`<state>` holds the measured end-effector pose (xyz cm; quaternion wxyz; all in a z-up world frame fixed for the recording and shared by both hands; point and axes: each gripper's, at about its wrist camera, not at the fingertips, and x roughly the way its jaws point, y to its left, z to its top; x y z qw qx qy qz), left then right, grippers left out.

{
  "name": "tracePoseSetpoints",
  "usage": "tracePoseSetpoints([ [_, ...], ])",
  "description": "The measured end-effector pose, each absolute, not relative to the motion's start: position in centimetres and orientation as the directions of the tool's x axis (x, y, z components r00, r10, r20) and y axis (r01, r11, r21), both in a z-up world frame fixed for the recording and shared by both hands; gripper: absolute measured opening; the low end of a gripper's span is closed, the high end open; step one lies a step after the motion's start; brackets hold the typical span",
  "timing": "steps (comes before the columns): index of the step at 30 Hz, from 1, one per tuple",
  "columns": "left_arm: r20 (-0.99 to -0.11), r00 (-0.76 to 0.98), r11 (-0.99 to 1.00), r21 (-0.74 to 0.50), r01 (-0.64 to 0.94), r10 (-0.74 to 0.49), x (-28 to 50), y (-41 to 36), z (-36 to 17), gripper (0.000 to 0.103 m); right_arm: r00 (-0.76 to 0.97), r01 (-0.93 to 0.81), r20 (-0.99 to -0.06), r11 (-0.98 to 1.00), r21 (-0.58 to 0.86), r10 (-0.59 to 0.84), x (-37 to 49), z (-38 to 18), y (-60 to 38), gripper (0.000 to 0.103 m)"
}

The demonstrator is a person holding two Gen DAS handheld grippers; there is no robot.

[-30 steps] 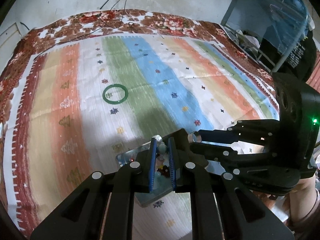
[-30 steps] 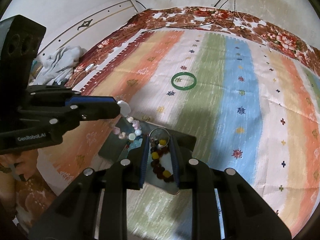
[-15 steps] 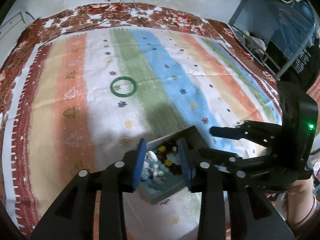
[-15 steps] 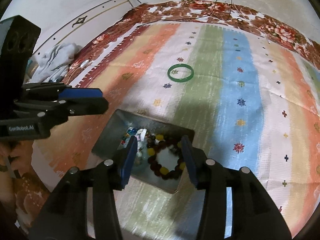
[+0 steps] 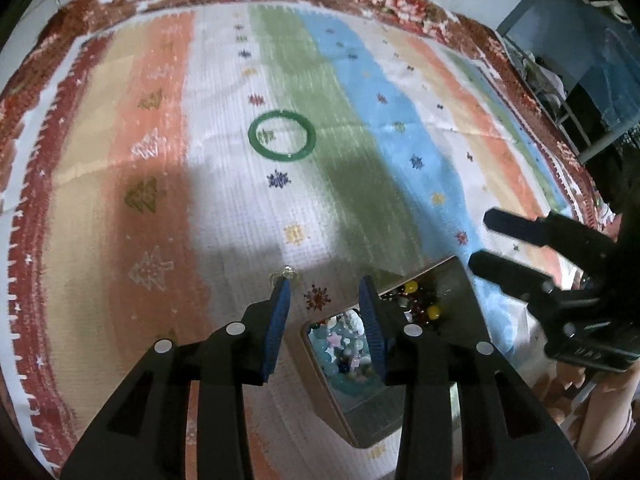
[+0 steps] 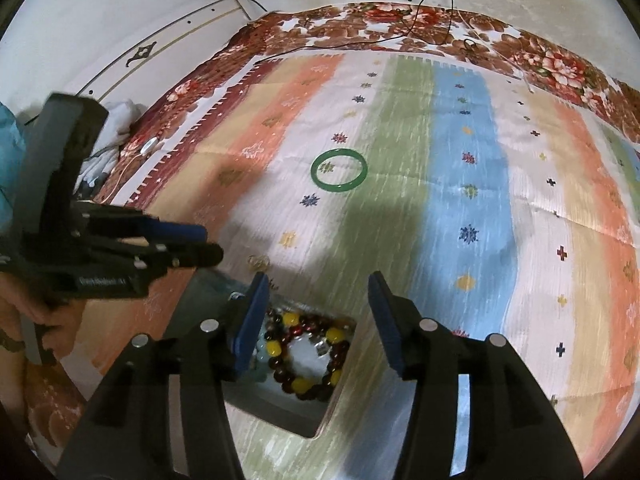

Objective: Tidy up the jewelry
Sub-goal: 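Withdraw both tools and move toward the gold earring and green bangle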

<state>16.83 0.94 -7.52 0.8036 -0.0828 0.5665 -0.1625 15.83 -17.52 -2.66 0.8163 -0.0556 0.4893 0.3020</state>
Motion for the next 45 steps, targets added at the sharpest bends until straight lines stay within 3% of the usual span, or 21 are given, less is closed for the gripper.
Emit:
tracePoseSetpoints([
  [13, -0.922, 0.245, 0.953, -0.276, 0.125, -0.299, 18.4, 1.1, -10.0, 0.035, 0.348, -0.55, -0.852, 0.821, 0.151, 0.39, 20.3, -3.1, -16.3, 0.053],
  [35, -0.933, 0.156, 0.939, -0.337, -0.064, -0.324, 20.8, 1.8, -12.5, 0.035, 0.294, -0.559, -0.896, 0.82, 0.12, 0.332, 28.7, -6.2, -12.4, 0.059],
  [45, -0.949, 0.103, 0.951, -0.303, -0.054, -0.297, 21.1, 1.0, -13.8, 0.035, 0.269, -0.56, -0.907, 0.819, 0.127, 0.325, 31.5, -7.4, -11.5, 0.059],
])
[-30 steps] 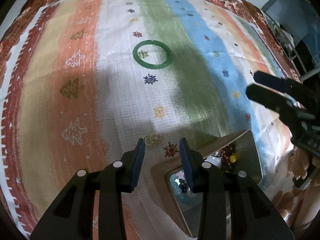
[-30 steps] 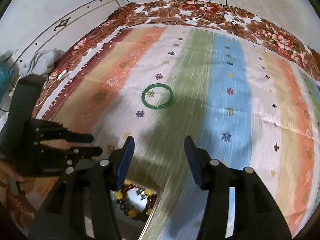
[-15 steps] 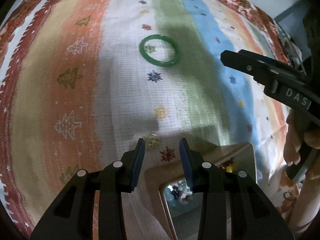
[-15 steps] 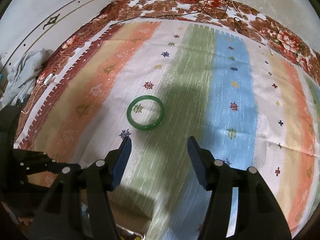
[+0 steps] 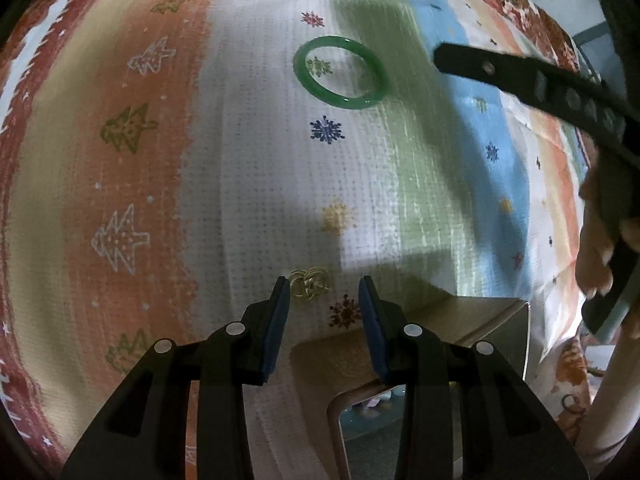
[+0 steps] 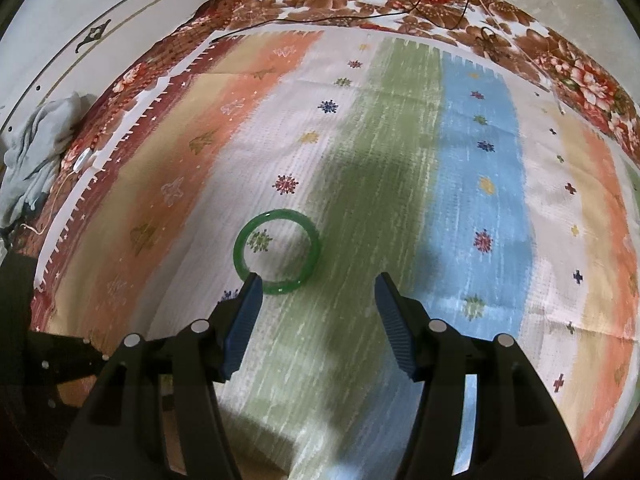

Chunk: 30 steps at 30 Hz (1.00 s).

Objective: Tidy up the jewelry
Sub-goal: 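Withdraw both tools and move toward the gold earring and green bangle, then grasp the gold earring with the left tool while the right grasps the green bangle rim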

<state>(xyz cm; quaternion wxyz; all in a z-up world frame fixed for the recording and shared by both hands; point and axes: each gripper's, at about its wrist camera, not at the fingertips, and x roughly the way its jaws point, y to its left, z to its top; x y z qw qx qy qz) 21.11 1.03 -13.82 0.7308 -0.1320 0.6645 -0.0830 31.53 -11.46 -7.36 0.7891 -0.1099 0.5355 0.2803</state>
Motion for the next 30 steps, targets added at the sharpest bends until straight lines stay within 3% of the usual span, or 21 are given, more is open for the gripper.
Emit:
tracePoseSetpoints([
  [7, -0.963, 0.089, 0.965, -0.259, -0.036, -0.255, 21.7, 0.3, -14.5, 0.035, 0.209, -0.548, -0.924, 0.821, 0.159, 0.319, 33.4, -9.2, -10.0, 0.059],
  [15, -0.955, 0.058, 0.956, -0.292, -0.035, -0.289, 22.5, -0.1, -15.3, 0.035, 0.133, -0.527, -0.95, 0.832, 0.175, 0.284, 34.6, -12.5, -8.5, 0.059],
  [18, -0.953, 0.041, 0.953, -0.3, -0.038, -0.299, 23.1, 0.3, -15.6, 0.02, 0.115, -0.532, -0.956, 0.829, 0.172, 0.272, 34.9, -13.3, -8.2, 0.059],
  [21, -0.946, 0.028, 0.944, -0.325, -0.056, -0.324, 23.5, 0.9, -16.2, 0.016, 0.112, -0.547, -0.959, 0.822, 0.16, 0.261, 34.8, -13.9, -8.0, 0.057],
  [27, -0.942, 0.028, 0.94, -0.335, -0.064, -0.333, 24.0, 0.9, -16.3, 0.015, 0.135, -0.554, -0.962, 0.823, 0.124, 0.236, 35.1, -13.9, -8.2, 0.039],
  [30, -0.932, 0.037, 0.929, -0.362, -0.071, -0.36, 24.1, 1.2, -16.0, 0.012, 0.14, -0.547, -0.96, 0.827, 0.13, 0.243, 35.1, -13.8, -8.5, 0.022],
])
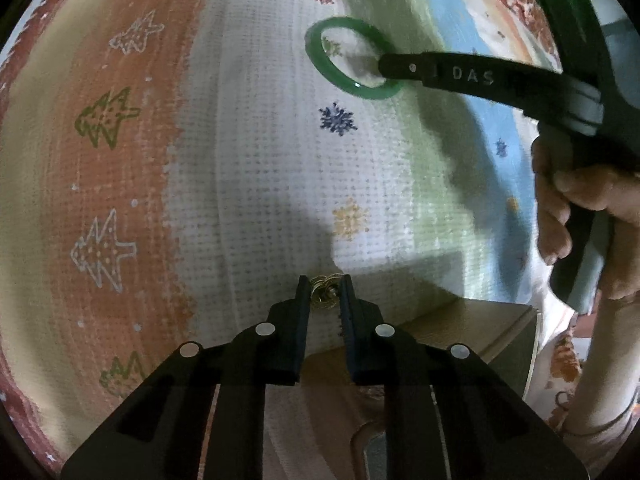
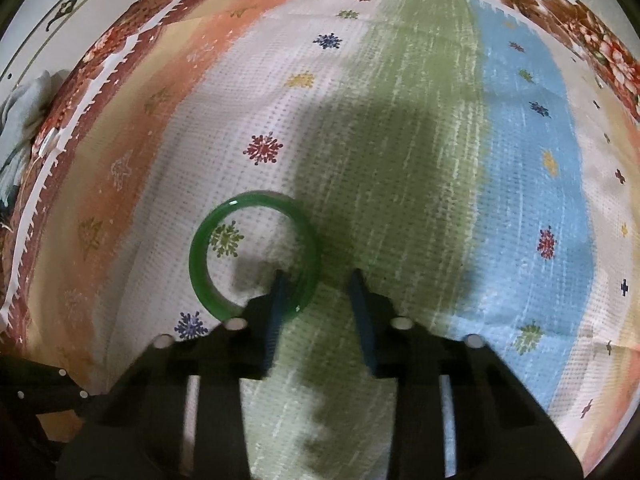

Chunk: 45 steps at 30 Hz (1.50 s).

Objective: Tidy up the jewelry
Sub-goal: 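Grasp the gold earring with the left tool while the right grasps the green bangle rim, then lift the green bangle with the right tool while the left holds the earring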

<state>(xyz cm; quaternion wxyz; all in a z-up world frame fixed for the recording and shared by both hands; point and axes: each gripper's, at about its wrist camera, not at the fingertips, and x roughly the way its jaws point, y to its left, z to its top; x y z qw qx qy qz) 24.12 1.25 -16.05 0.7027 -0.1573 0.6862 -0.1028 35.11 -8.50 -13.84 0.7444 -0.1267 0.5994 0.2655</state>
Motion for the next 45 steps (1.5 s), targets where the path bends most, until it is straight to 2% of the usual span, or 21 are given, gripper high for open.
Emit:
tracePoseSetpoints([
  [3, -0.927, 0.052, 0.925, -0.374, -0.066, -0.371, 24.2, 1.6, -15.6, 0.0, 0.136, -0.548, -0.958, 0.824, 0.141, 0.254, 35.1, -13.7, -8.6, 0.015],
  [13, -0.923, 0.066, 0.921, -0.384, -0.064, -0.38, 24.7, 3.4, -15.4, 0.0, 0.146, -0.555, -0.956, 0.821, 0.135, 0.255, 34.8, -13.3, -8.7, 0.01],
  [15, -0.92, 0.066, 0.918, -0.39, -0.071, -0.386, 24.6, 3.6, -15.4, 0.007, 0.149, -0.559, -0.955, 0.818, 0.132, 0.256, 34.7, -13.1, -8.8, 0.01],
  [17, -0.924, 0.06, 0.922, -0.382, -0.062, -0.379, 24.7, 3.7, -15.5, 0.023, 0.149, -0.56, -0.954, 0.817, 0.136, 0.261, 34.8, -13.1, -8.7, 0.01],
  [18, -0.924, 0.06, 0.922, -0.382, -0.058, -0.379, 24.7, 3.5, -15.5, 0.037, 0.149, -0.56, -0.953, 0.817, 0.137, 0.262, 34.8, -13.1, -8.6, 0.01],
  [19, -0.925, 0.056, 0.925, -0.378, -0.044, -0.375, 24.7, 3.2, -15.5, 0.043, 0.15, -0.56, -0.953, 0.817, 0.138, 0.264, 34.8, -13.0, -8.7, 0.01],
  [22, -0.93, 0.042, 0.931, -0.366, -0.012, -0.365, 25.0, 2.4, -15.6, 0.05, 0.15, -0.56, -0.952, 0.817, 0.141, 0.267, 34.9, -12.9, -8.7, 0.01],
  [25, -0.939, 0.027, 0.939, -0.343, 0.016, -0.344, 25.5, 1.9, -15.8, 0.05, 0.149, -0.559, -0.952, 0.817, 0.142, 0.267, 34.9, -12.9, -8.8, 0.01],
  [27, -0.946, 0.012, 0.945, -0.324, 0.037, -0.325, 25.7, 1.5, -16.0, 0.05, 0.146, -0.558, -0.952, 0.817, 0.147, 0.27, 34.9, -12.9, -8.9, 0.01],
  [32, -0.971, 0.0, 0.965, -0.24, 0.104, -0.241, 25.6, 0.4, -15.8, 0.037, 0.153, -0.548, -0.948, 0.822, 0.154, 0.279, 35.2, -12.5, -9.5, 0.01],
  [33, -0.973, -0.001, 0.967, -0.229, 0.112, -0.231, 25.6, 0.2, -15.8, 0.034, 0.153, -0.547, -0.947, 0.822, 0.157, 0.283, 35.2, -12.4, -9.5, 0.01],
  [34, -0.974, -0.008, 0.966, -0.226, 0.121, -0.227, 25.6, 0.0, -15.7, 0.025, 0.153, -0.547, -0.946, 0.822, 0.16, 0.286, 35.3, -12.3, -9.6, 0.01],
  [37, -0.977, -0.032, 0.963, -0.213, 0.166, -0.211, 25.6, -0.8, -16.0, 0.013, 0.15, -0.55, -0.945, 0.819, 0.165, 0.291, 35.2, -12.3, -9.6, 0.01],
  [45, -0.977, -0.033, 0.958, -0.213, 0.192, -0.21, 25.8, -1.5, -16.2, 0.013, 0.148, -0.552, -0.945, 0.817, 0.165, 0.291, 35.1, -12.3, -9.6, 0.01],
])
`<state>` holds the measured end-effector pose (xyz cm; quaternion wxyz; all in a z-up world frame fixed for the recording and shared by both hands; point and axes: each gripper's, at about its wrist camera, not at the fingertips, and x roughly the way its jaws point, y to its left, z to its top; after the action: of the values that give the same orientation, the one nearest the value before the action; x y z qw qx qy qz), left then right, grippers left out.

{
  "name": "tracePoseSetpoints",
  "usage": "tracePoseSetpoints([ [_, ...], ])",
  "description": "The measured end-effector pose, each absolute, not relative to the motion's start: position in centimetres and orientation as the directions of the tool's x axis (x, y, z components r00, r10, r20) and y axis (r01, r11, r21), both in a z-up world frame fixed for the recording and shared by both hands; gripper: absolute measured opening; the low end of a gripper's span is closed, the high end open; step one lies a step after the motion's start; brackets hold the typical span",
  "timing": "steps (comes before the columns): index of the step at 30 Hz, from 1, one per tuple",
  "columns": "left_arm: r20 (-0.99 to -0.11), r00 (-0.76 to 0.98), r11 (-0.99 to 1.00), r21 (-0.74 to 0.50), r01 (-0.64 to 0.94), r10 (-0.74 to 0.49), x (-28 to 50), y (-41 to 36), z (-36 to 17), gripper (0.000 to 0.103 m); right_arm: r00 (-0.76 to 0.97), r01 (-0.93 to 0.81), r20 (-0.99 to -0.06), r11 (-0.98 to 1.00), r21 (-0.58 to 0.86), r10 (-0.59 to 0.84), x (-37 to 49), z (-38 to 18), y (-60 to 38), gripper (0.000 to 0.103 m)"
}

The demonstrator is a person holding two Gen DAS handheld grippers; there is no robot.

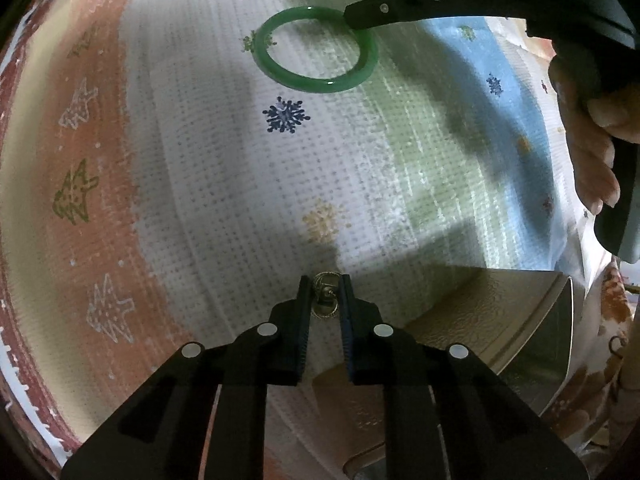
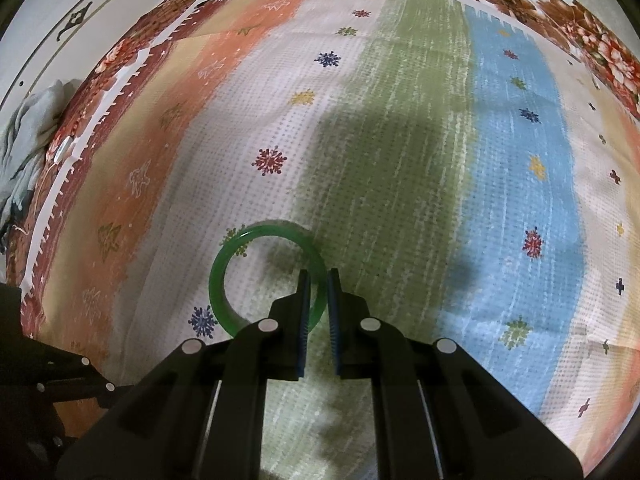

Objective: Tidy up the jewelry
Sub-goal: 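Lift the green bangle with the right tool while the left holds the earring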

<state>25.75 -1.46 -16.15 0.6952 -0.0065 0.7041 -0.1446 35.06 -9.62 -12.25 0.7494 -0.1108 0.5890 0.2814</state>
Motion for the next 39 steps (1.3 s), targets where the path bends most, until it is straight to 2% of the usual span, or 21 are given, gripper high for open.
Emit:
tracePoseSetpoints([
  [19, -0.967, 0.129, 0.967, -0.2, 0.158, -0.221, 24.5, 1.1, -10.3, 0.013, 0.199, -0.558, -0.934, 0.818, 0.142, 0.298, 32.6, -9.2, -10.8, 0.009],
  [26, -0.964, 0.15, 0.97, -0.199, 0.142, -0.22, 22.5, 2.1, -9.9, 0.013, 0.132, -0.508, -0.948, 0.841, 0.187, 0.29, 33.7, -11.8, -10.6, 0.011],
  [27, -0.963, 0.154, 0.969, -0.2, 0.142, -0.222, 22.3, 1.9, -9.8, 0.013, 0.133, -0.502, -0.951, 0.846, 0.177, 0.278, 33.9, -12.1, -10.3, 0.017],
  [28, -0.961, 0.156, 0.968, -0.206, 0.141, -0.227, 22.3, 2.1, -9.7, 0.013, 0.134, -0.495, -0.952, 0.851, 0.176, 0.275, 34.1, -12.3, -10.3, 0.03],
  [30, -0.96, 0.16, 0.968, -0.208, 0.138, -0.229, 22.5, 2.3, -9.7, 0.013, 0.134, -0.489, -0.948, 0.851, 0.19, 0.289, 34.5, -12.4, -10.0, 0.04],
  [37, -0.96, 0.159, 0.966, -0.205, 0.159, -0.23, 22.5, 1.8, -9.4, 0.013, 0.133, -0.508, -0.954, 0.845, 0.167, 0.269, 34.9, -13.8, -9.3, 0.039],
  [38, -0.96, 0.161, 0.966, -0.202, 0.163, -0.228, 22.6, 1.6, -9.3, 0.013, 0.139, -0.516, -0.956, 0.843, 0.155, 0.26, 34.8, -13.9, -9.2, 0.037],
  [39, -0.96, 0.164, 0.966, -0.199, 0.166, -0.227, 22.5, 1.5, -9.1, 0.013, 0.151, -0.521, -0.957, 0.843, 0.135, 0.247, 34.7, -13.9, -9.0, 0.027],
])
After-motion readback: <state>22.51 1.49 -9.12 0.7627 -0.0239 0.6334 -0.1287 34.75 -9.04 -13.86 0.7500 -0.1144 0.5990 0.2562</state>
